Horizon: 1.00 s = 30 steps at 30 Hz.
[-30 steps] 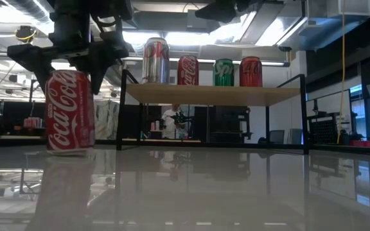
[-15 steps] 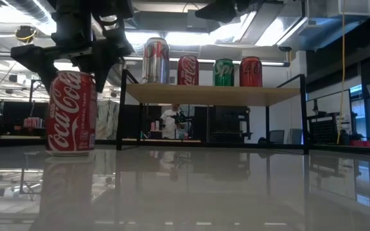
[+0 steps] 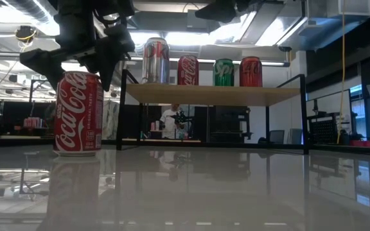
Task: Place canned beverage on shelf
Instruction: Put the red-white soda can aligned with the other red soda can on the shelf
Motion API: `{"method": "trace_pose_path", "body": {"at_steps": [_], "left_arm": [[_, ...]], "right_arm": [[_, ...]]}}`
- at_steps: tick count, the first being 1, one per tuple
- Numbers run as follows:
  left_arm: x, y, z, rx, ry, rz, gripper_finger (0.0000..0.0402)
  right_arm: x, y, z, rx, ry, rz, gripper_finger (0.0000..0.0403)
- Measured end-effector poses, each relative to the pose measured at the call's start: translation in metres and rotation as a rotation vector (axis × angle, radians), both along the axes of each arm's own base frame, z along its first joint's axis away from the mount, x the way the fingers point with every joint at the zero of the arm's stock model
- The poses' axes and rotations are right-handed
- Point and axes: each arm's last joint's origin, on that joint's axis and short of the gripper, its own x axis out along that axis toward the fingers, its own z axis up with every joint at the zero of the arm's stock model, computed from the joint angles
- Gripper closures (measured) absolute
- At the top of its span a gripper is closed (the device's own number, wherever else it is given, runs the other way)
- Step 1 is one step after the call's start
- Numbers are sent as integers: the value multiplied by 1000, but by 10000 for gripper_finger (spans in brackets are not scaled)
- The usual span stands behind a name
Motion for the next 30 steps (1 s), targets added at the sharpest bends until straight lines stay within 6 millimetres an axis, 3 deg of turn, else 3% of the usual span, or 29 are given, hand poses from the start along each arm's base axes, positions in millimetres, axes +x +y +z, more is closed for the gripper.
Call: {"method": "trace_pose_path", "body": {"at_steps": [18, 30], "left_arm": [[0, 0, 0, 24, -7, -24, 61], [1, 0, 0, 43, -29, -89, 5]], "right_arm": [[0, 0, 0, 0, 0, 0, 8], [0, 0, 0, 0, 0, 0, 8]]}}
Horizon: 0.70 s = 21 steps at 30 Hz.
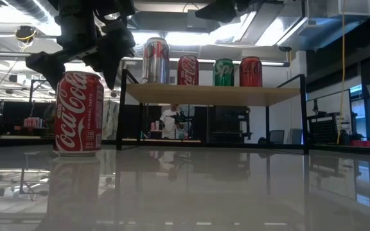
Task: Place canned beverage on shelf
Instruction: Put the red-white soda can aligned with the other red soda can on the shelf
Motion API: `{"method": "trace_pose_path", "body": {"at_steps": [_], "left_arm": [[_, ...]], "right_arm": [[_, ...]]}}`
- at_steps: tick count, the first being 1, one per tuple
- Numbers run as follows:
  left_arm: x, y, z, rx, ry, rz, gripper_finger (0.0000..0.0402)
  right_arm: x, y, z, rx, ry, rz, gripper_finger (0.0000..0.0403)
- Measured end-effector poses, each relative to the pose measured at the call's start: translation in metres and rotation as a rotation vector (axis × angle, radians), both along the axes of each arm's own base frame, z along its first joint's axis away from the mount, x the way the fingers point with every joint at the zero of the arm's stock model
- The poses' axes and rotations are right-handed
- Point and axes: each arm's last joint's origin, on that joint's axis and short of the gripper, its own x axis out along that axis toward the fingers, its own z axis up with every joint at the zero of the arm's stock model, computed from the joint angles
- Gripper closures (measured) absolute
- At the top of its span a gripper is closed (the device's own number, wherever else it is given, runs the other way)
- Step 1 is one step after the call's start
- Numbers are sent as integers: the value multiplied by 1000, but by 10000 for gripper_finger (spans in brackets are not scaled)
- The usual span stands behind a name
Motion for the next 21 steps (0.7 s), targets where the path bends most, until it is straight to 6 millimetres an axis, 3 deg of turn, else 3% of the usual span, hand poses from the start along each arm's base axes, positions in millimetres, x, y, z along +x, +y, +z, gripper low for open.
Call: {"method": "trace_pose_path", "body": {"at_steps": [12, 21], "left_arm": [[0, 1, 1, 105, -38, -244, 10], [-12, 2, 20, 241, -130, -376, 10]], "right_arm": [[0, 0, 0, 0, 0, 0, 8], [-1, 0, -3, 5, 36, 0, 8]]}}
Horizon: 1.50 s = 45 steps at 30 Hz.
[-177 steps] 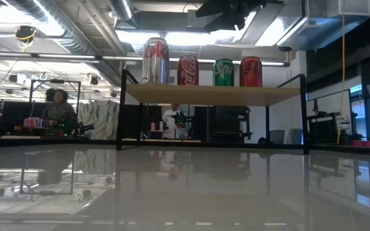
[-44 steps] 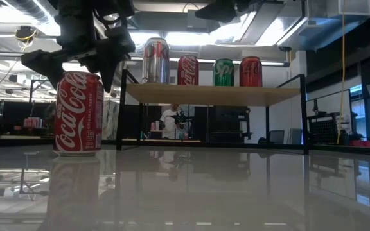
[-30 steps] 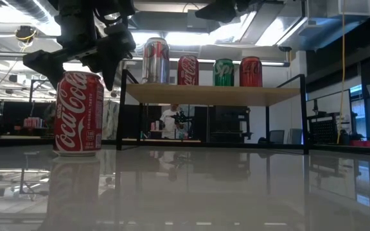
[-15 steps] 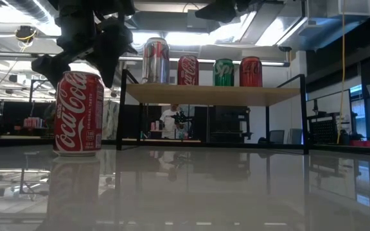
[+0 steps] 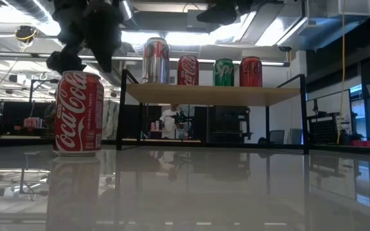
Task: Place canned beverage on shelf
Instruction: Put the red-white soda can aligned with the other red soda can on the shelf
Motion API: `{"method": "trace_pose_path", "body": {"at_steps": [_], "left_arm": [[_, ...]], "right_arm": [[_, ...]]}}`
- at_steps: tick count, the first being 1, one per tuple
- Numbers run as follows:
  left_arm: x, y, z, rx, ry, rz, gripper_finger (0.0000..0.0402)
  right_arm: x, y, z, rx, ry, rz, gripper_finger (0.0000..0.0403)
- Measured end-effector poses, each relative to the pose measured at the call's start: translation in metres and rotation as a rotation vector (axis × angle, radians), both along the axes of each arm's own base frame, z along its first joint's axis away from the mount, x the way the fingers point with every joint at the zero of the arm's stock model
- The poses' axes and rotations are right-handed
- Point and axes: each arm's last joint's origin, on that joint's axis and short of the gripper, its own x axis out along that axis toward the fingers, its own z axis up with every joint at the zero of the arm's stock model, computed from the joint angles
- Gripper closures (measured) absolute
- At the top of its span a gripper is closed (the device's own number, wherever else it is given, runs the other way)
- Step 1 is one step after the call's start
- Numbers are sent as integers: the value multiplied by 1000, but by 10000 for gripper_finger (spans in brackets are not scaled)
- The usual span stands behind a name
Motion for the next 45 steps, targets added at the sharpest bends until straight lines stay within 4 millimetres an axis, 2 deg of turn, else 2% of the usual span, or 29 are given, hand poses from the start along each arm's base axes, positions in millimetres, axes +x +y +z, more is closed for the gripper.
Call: {"method": "trace_pose_path", "body": {"at_steps": [6, 11, 23, 33, 45], "left_arm": [[-8, -8, 12, 48, -65, -128, 10], [-9, -18, 13, 75, -77, -211, 10], [-11, -35, 13, 296, -79, -459, 10], [-9, -48, 8, 319, -63, -568, 10], [-1, -51, -6, 393, 17, -600, 10]], "right_arm": [[-1, 0, -1, 2, 17, 0, 8], [-1, 0, -1, 2, 17, 0, 8], [-1, 0, -1, -3, 17, -16, 8], [-1, 0, -1, -3, 17, -15, 8], [-1, 0, -1, -2, 17, -14, 8]]}}
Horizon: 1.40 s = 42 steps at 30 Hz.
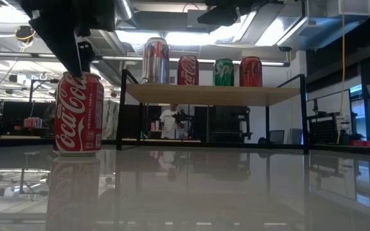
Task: Place canned beverage on shelf
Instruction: Put the red-white soda can aligned with the other red soda can on the shelf
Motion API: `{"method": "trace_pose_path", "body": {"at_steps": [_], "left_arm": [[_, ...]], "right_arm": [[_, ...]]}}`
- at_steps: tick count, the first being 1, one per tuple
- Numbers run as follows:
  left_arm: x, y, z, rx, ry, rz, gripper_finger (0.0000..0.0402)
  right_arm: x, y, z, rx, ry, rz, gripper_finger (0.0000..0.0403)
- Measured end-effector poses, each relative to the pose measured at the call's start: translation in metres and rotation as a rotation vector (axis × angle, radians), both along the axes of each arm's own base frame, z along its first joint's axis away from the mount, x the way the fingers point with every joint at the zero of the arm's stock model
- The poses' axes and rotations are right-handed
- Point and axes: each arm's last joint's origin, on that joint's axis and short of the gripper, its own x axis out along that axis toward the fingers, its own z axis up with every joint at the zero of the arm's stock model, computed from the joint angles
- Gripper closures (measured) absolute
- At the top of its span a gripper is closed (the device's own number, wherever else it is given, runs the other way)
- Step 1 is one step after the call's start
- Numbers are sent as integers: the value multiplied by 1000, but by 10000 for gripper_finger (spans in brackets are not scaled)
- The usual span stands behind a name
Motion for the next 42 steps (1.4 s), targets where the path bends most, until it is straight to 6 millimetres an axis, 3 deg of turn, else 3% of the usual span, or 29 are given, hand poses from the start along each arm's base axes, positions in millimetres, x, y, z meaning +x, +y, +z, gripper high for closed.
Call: {"method": "trace_pose_path", "body": {"at_steps": [9, 19, 33, 42], "left_arm": [[10, -2, -19, 18, 84, 3, 10], [11, -2, -20, 22, 82, 45, 14], [11, -3, -20, -18, 88, 42, 117], [19, -5, -8, -53, 33, 51, 121]], "right_arm": [[0, 0, 0, 0, 0, 0, 8], [0, 0, 0, 0, -1, 0, 8], [-2, 2, -3, 68, 43, 40, 8], [-6, 7, -12, 133, 151, 27, 8]]}}
